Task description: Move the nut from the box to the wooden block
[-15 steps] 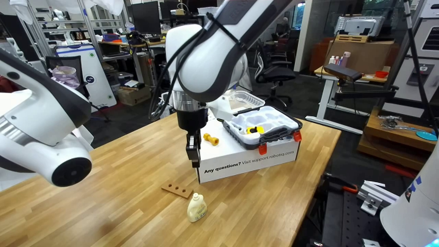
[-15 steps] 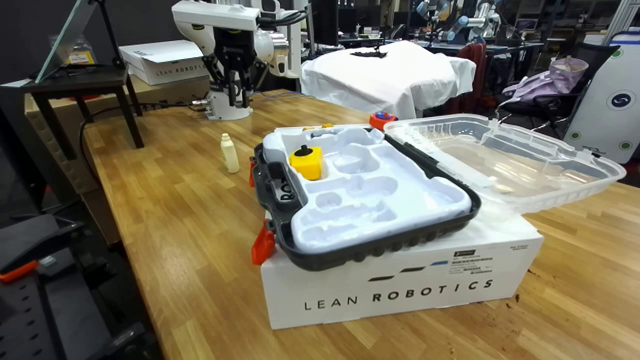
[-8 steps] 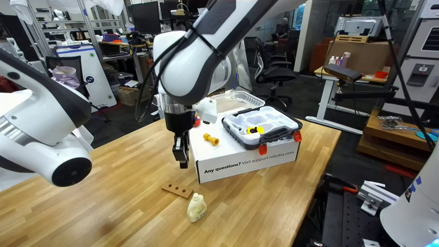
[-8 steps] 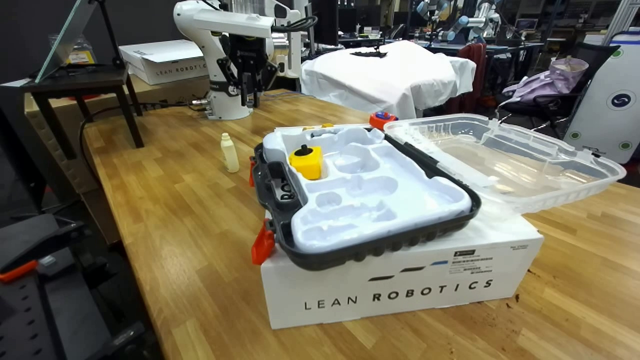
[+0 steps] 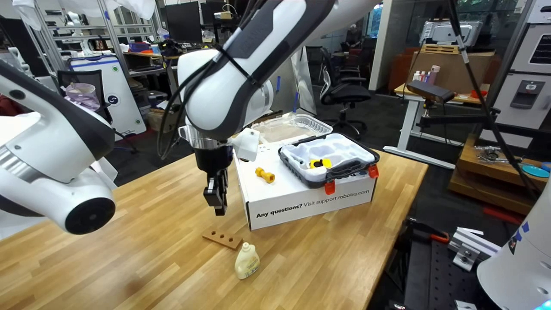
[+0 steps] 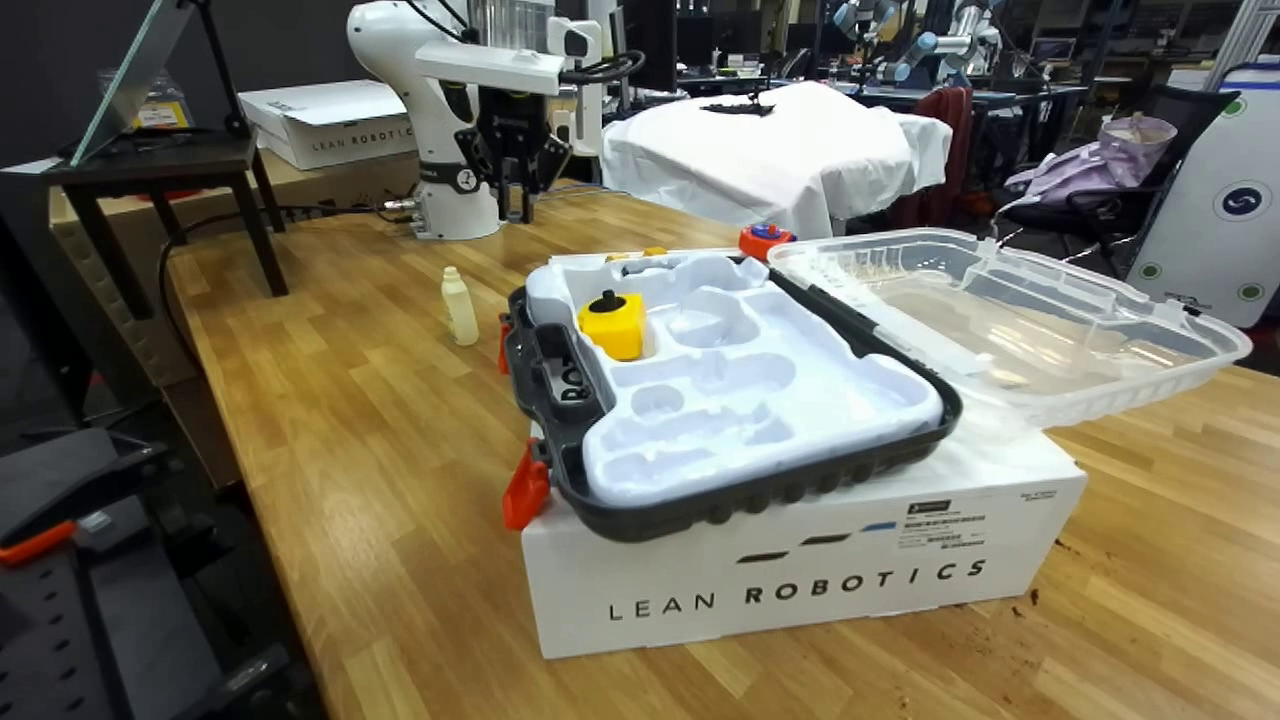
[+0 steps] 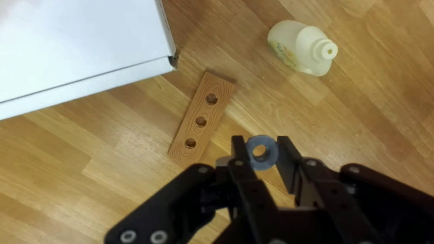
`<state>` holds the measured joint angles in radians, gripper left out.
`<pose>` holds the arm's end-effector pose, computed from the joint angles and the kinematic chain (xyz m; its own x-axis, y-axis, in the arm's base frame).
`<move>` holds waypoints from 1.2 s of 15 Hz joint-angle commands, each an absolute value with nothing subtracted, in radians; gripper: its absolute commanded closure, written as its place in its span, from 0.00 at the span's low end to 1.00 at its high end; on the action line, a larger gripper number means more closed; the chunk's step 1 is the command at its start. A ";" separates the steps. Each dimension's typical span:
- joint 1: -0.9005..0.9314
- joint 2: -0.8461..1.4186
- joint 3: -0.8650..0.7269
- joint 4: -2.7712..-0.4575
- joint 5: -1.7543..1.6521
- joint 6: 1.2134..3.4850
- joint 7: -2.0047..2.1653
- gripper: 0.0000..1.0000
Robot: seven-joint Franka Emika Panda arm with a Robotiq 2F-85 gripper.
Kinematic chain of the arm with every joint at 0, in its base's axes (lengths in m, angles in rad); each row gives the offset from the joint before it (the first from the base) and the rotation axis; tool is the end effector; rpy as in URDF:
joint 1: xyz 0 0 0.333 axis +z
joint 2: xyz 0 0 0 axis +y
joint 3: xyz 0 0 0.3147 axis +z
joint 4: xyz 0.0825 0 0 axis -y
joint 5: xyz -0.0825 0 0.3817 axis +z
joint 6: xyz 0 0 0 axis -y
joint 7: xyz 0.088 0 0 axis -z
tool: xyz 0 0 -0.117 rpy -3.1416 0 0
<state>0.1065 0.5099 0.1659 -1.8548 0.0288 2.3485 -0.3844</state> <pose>0.6165 0.1670 0.2388 0.8166 0.5766 0.0266 0.5761 -0.8115 -0.0980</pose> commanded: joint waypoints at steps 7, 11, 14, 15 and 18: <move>0.135 0.623 0.141 -1.701 -0.046 2.271 -0.232 0.93; 0.139 0.666 0.137 -1.659 -0.052 2.255 -0.216 0.93; 0.129 0.694 0.138 -1.630 -0.041 2.248 -0.222 0.93; 0.126 0.700 0.138 -1.623 -0.039 2.248 -0.225 0.93; 0.120 0.713 0.139 -1.600 -0.036 2.244 -0.232 0.93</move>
